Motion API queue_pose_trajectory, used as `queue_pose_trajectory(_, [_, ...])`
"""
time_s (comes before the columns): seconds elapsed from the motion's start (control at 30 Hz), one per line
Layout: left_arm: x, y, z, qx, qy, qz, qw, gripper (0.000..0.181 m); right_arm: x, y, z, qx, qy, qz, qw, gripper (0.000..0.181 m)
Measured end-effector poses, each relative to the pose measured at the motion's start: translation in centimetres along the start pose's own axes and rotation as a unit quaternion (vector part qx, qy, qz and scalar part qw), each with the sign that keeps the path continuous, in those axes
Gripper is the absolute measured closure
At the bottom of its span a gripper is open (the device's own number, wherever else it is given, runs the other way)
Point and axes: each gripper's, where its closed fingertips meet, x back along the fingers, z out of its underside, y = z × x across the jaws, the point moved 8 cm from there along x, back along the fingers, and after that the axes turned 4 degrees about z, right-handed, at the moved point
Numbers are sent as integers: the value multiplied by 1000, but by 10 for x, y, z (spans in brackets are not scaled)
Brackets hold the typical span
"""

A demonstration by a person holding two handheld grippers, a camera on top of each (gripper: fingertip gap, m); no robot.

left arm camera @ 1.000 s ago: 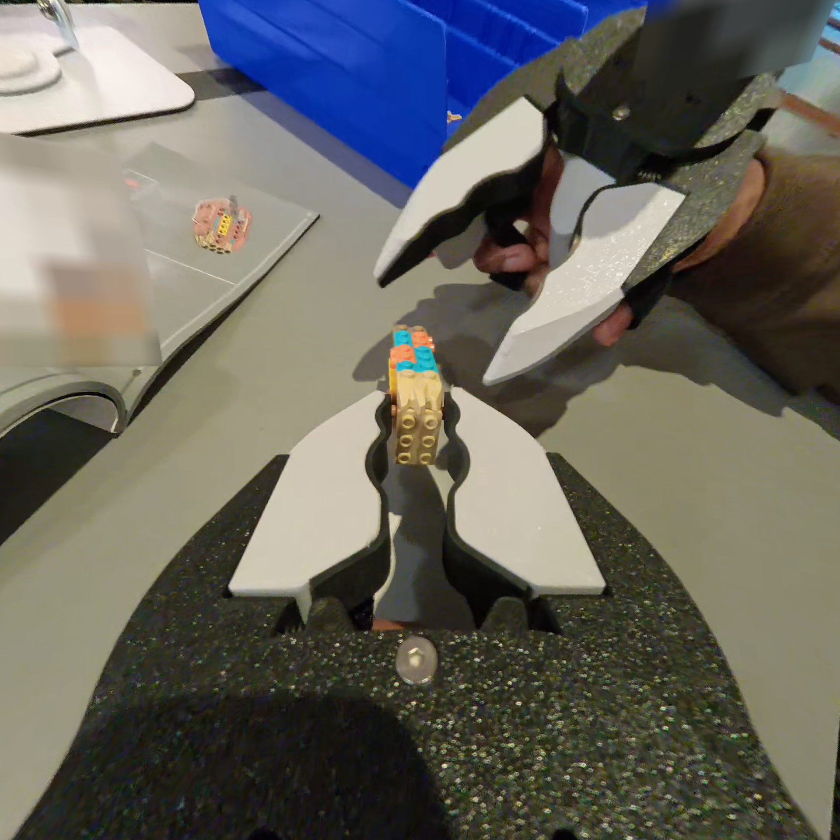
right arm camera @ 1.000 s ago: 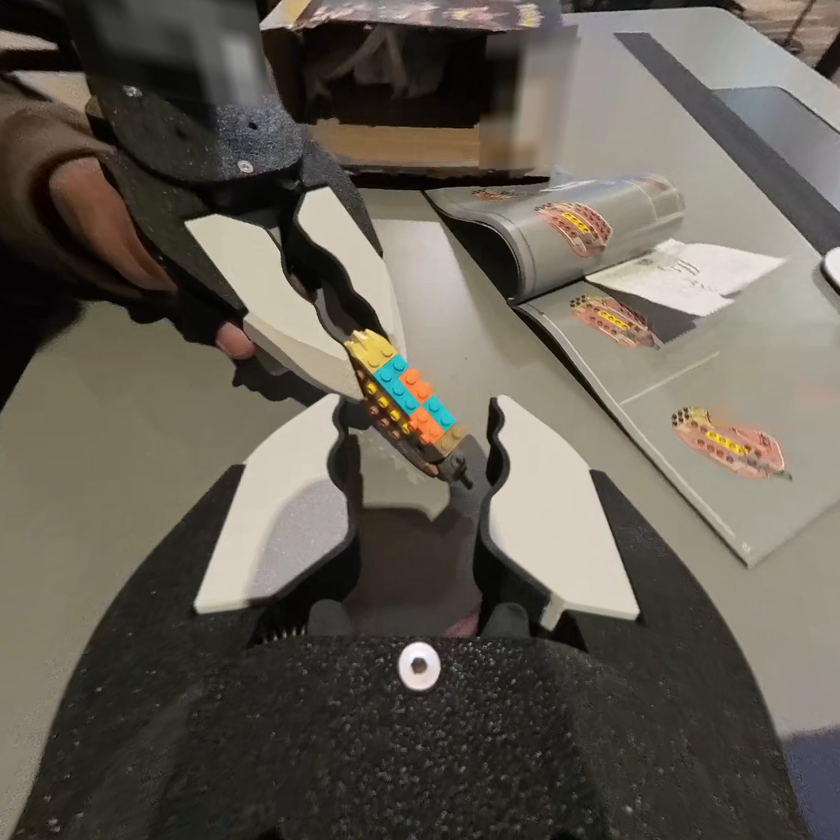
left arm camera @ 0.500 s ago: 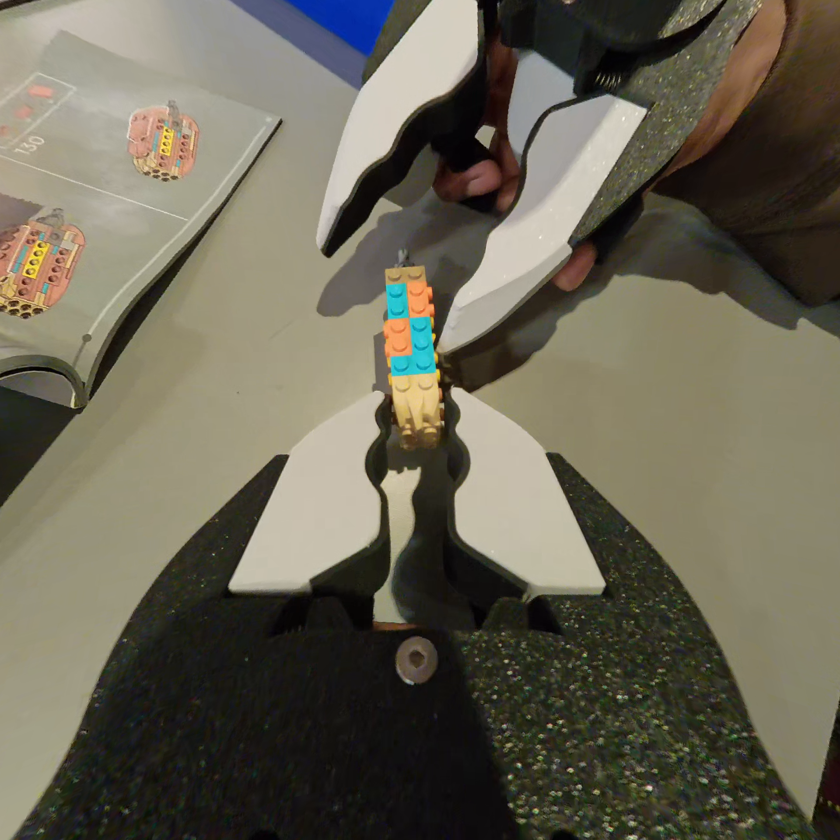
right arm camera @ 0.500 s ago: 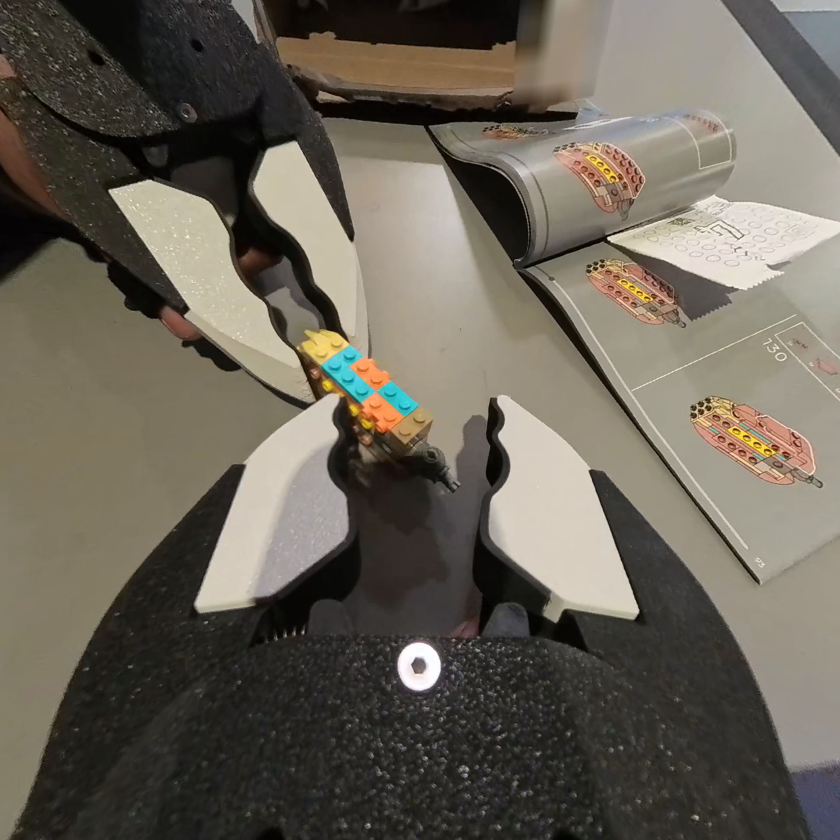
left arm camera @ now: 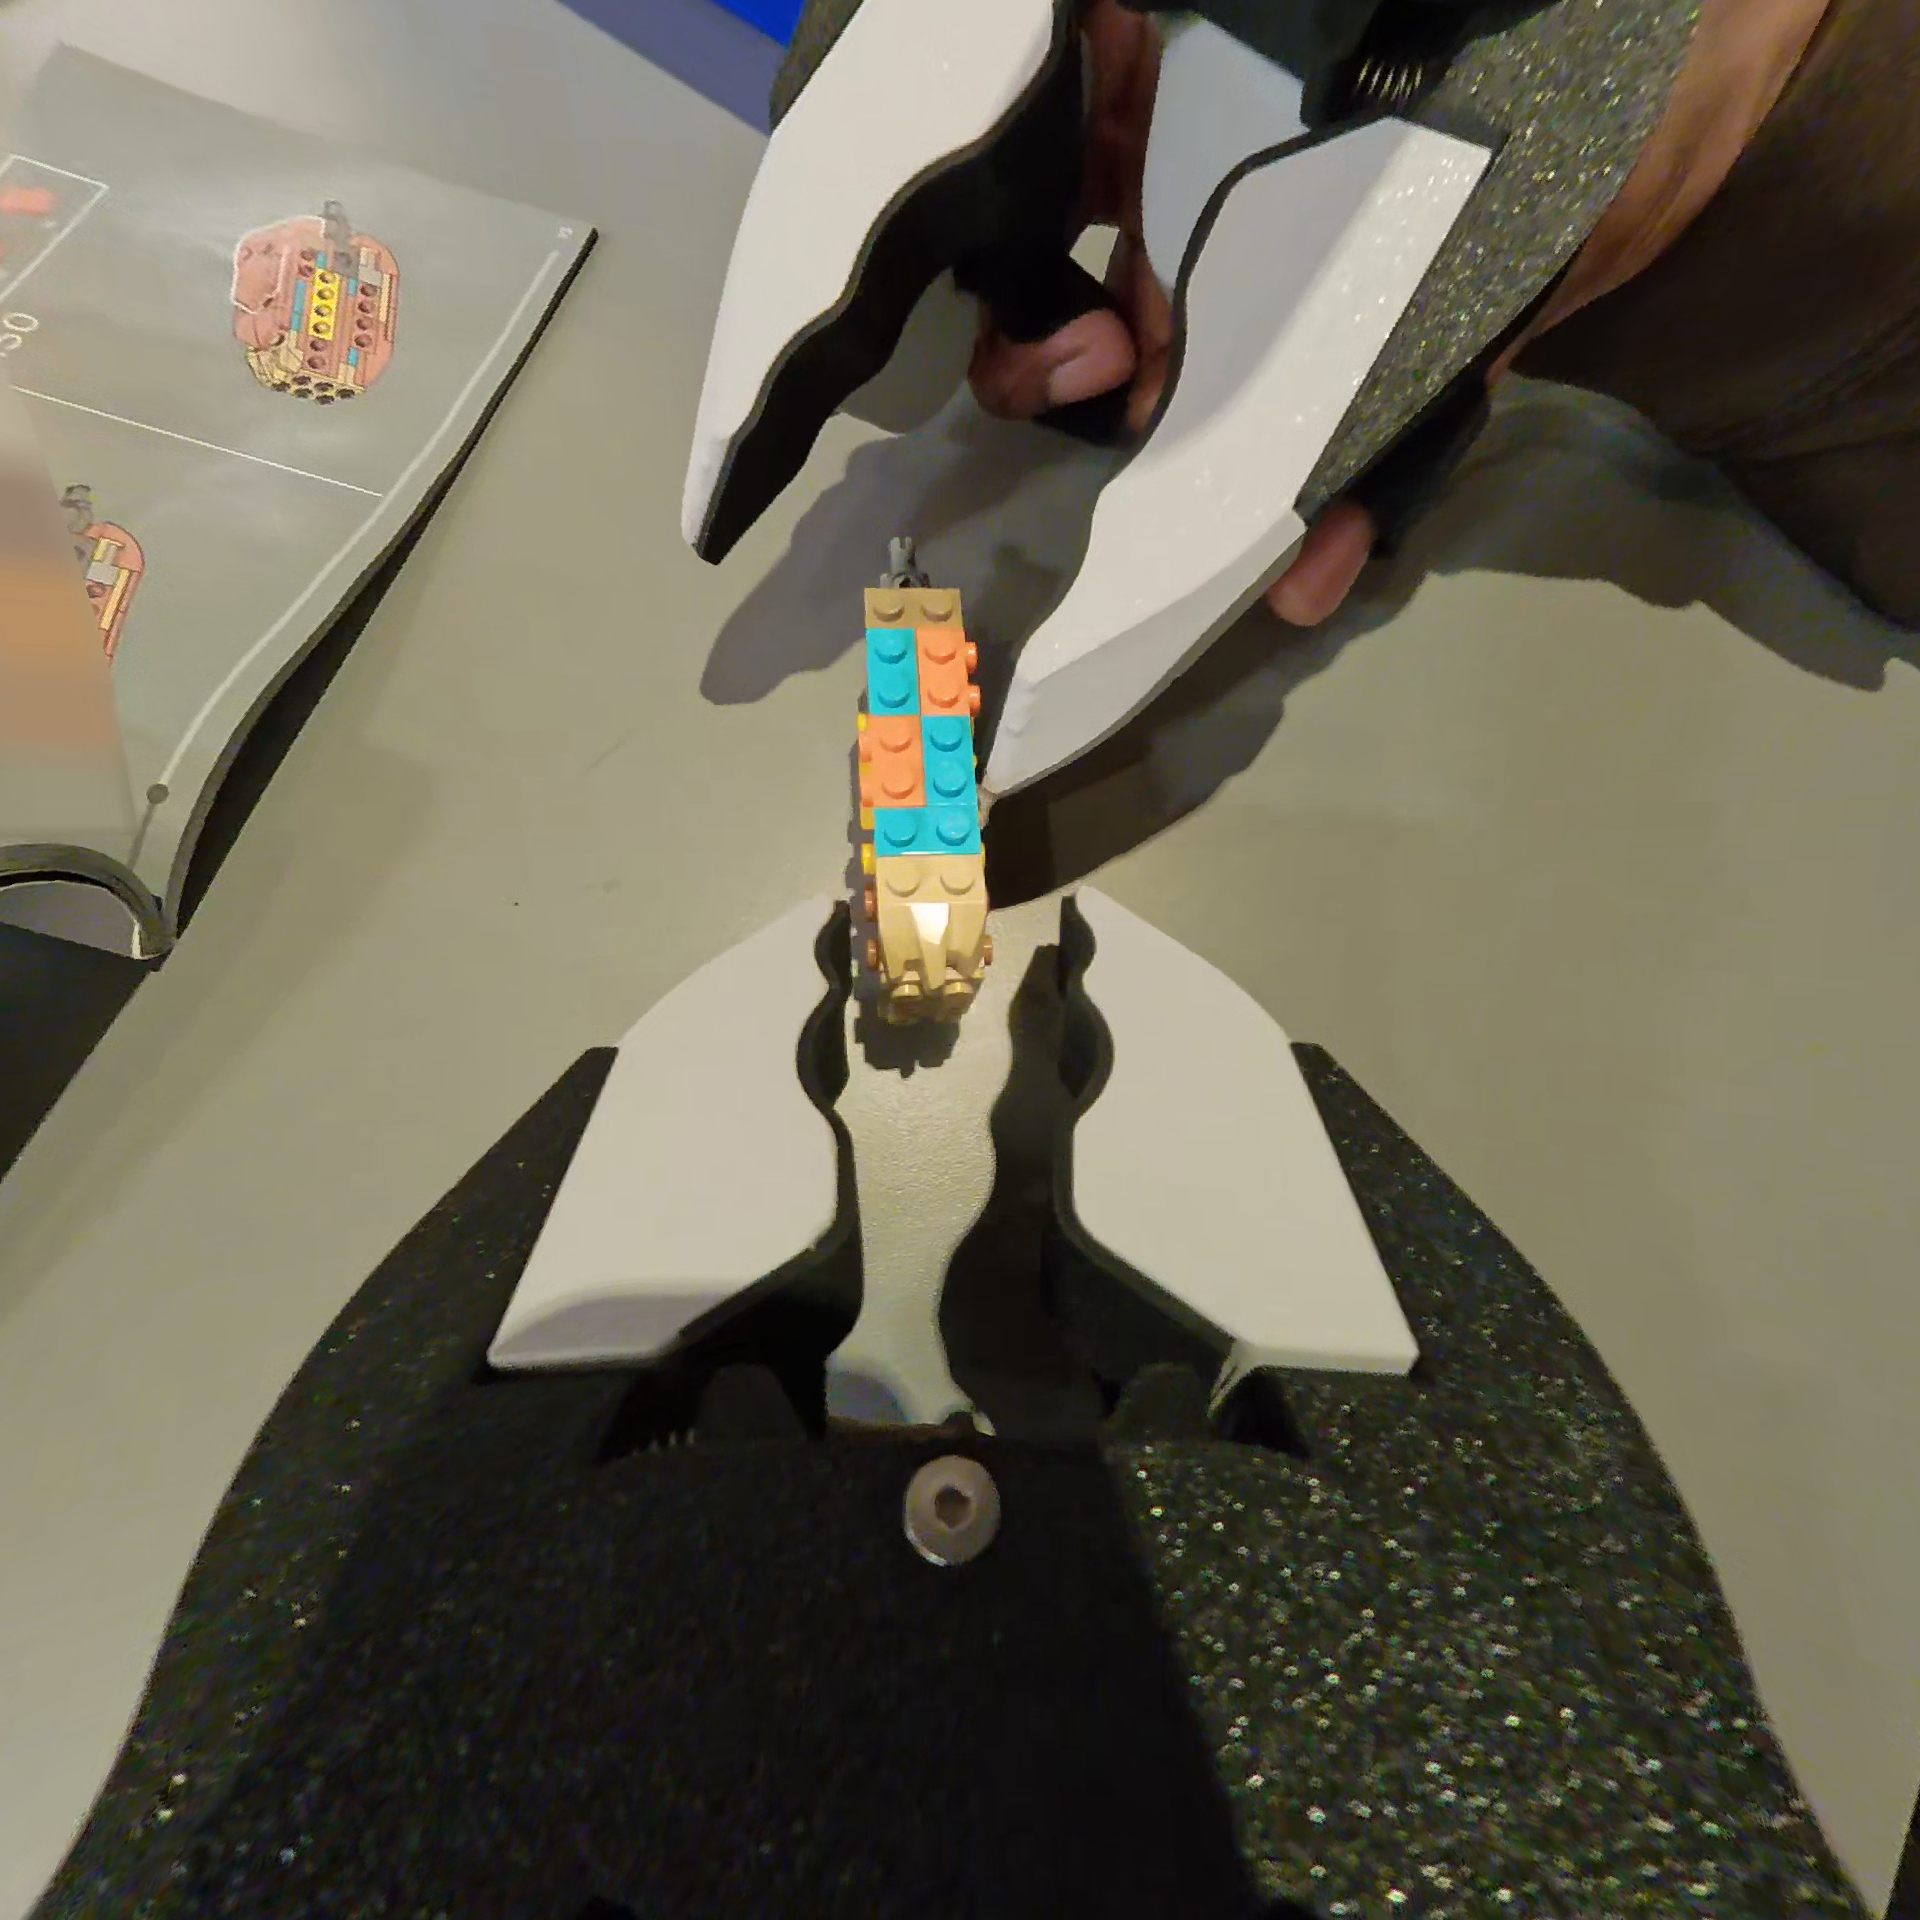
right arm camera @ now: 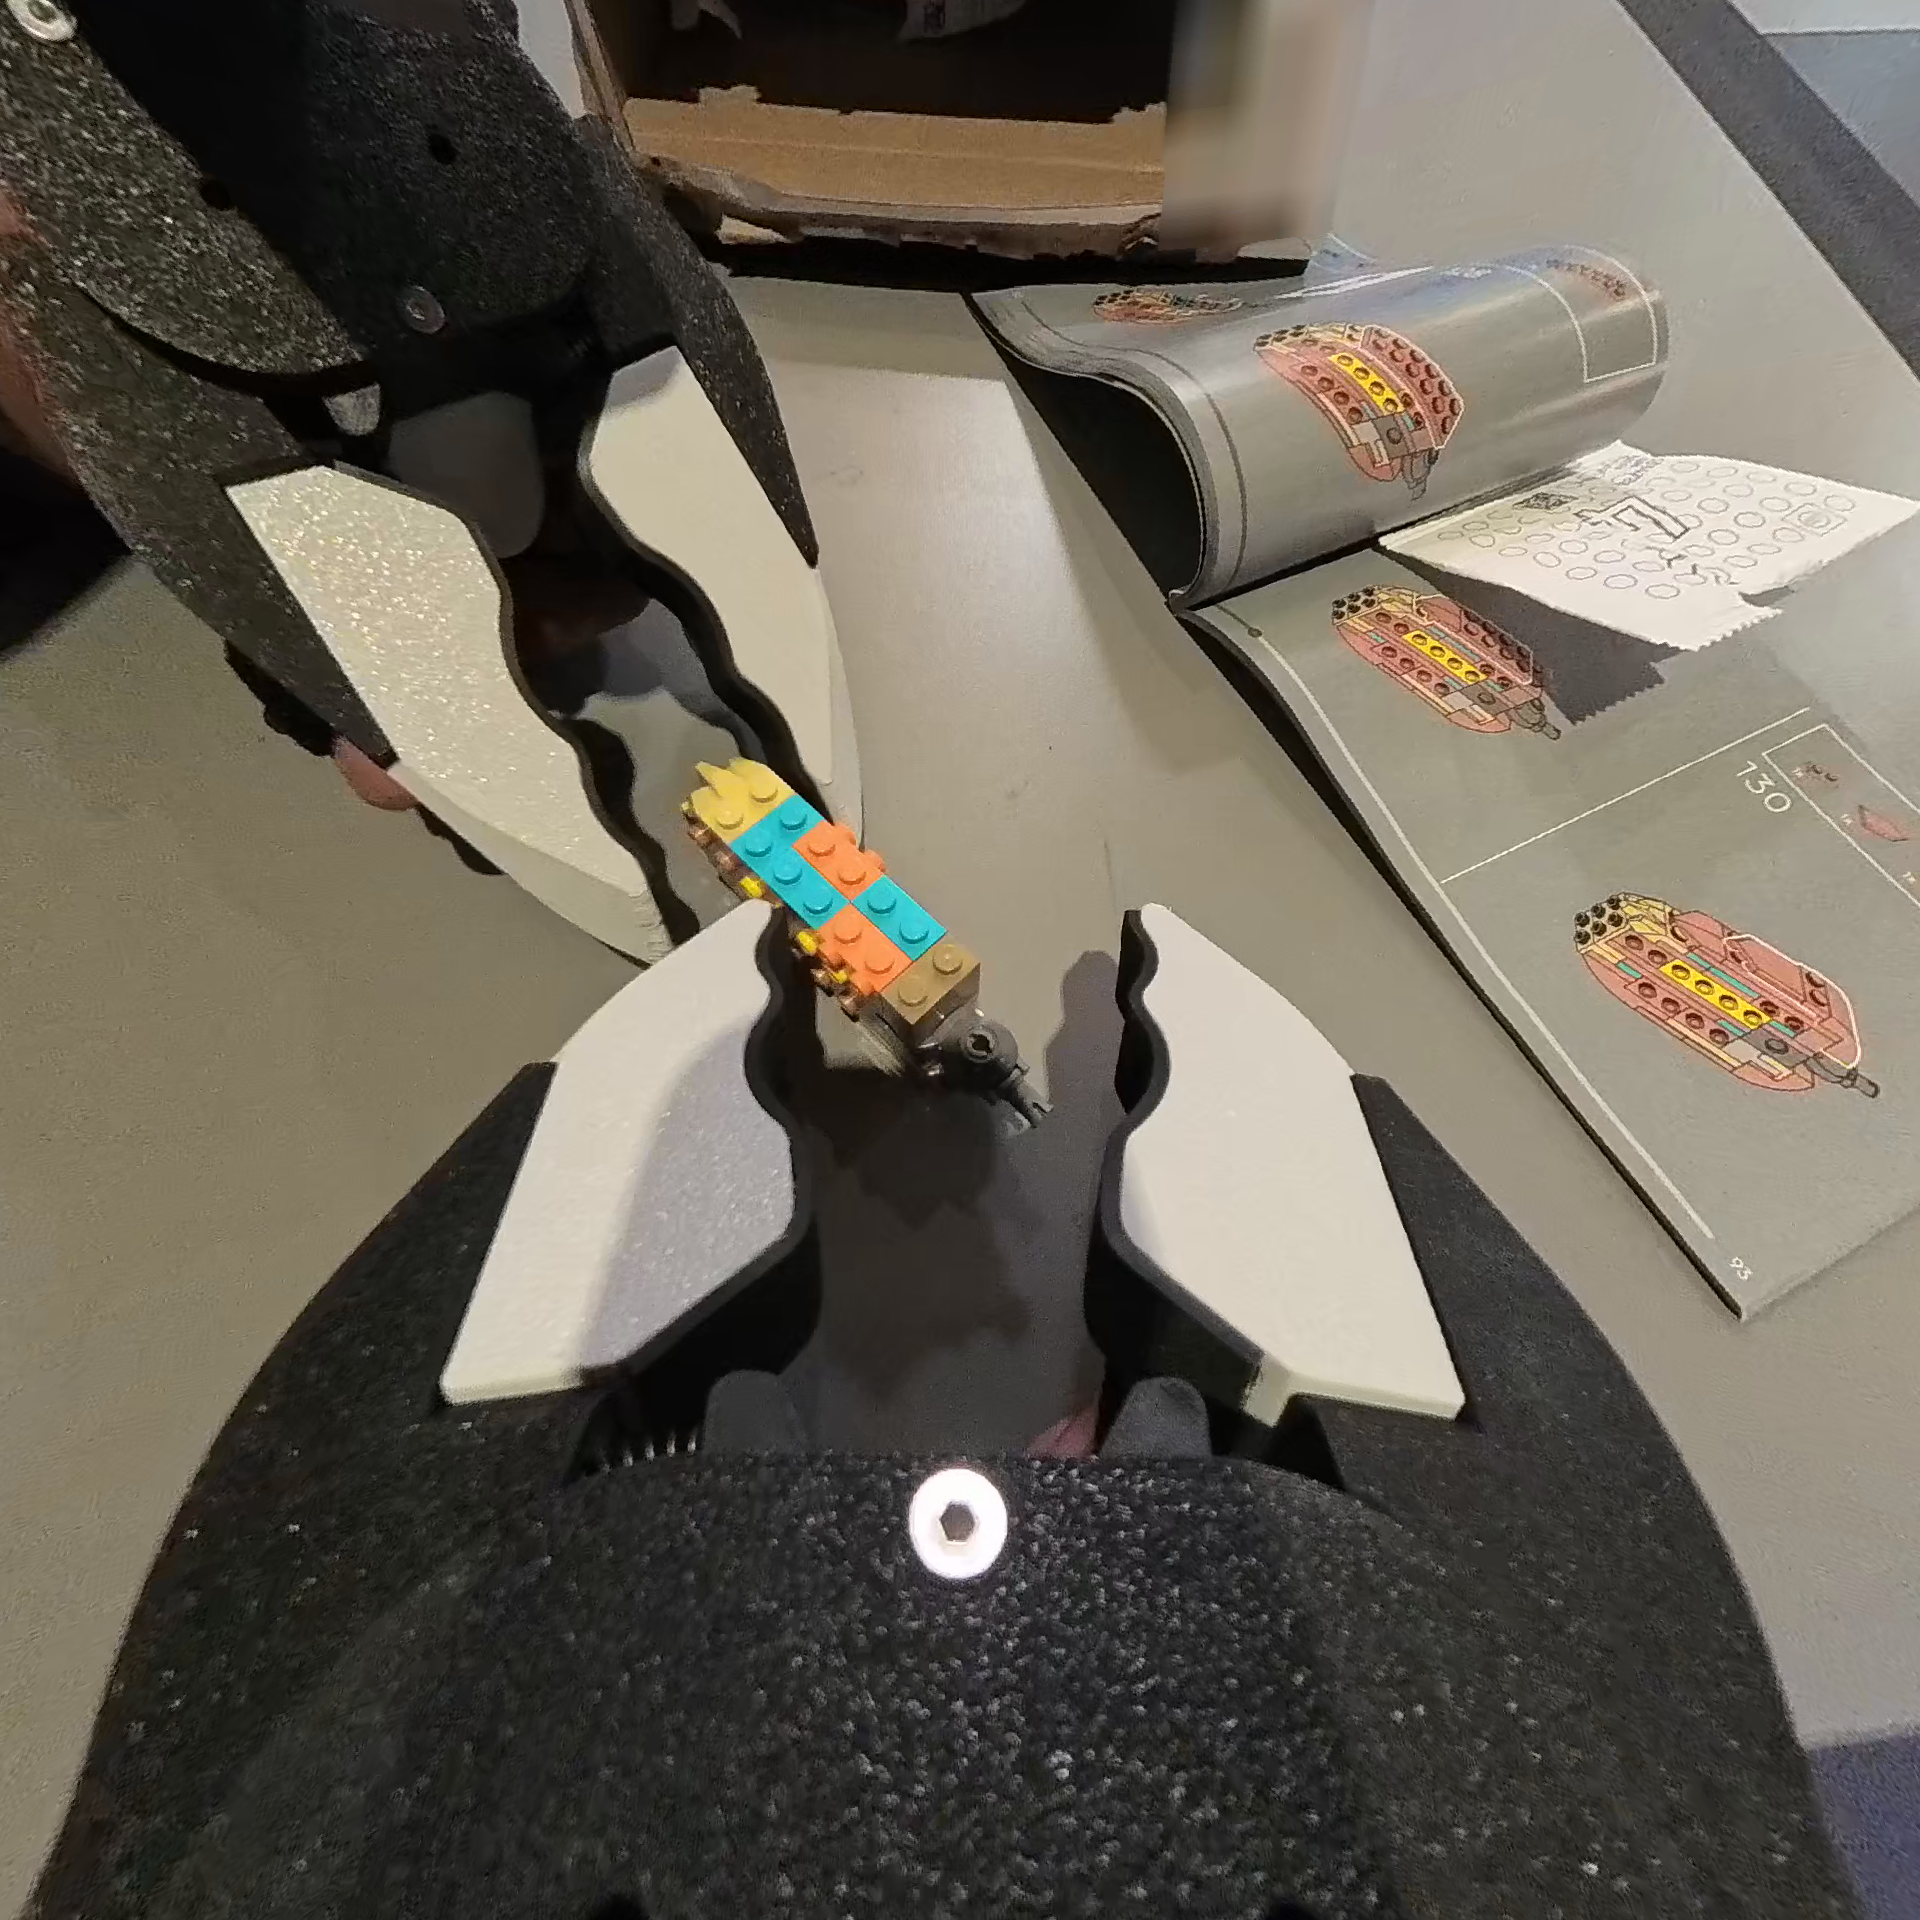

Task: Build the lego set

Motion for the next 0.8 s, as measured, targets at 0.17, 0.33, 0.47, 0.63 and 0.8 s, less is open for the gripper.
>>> queue_pose_trajectory(0.17, [1,0,0,1,-7,1,1000,139,1,0,0,-2,-4,0,1000,121])
queue_pose_trajectory(0.33, [3,1,-1,4,-18,3,1000,138,2,0,0,-1,-7,-2,1000,121])
queue_pose_trajectory(0.47, [4,1,-1,5,-23,5,1000,137,3,0,0,-2,-16,-6,1000,121])
queue_pose_trajectory(0.63, [7,2,-2,11,-41,13,999,137,6,0,0,-5,-31,-10,999,121])
queue_pose_trajectory(0.8, [13,5,-4,21,-72,30,997,136,11,0,-1,-4,-56,4,998,116])
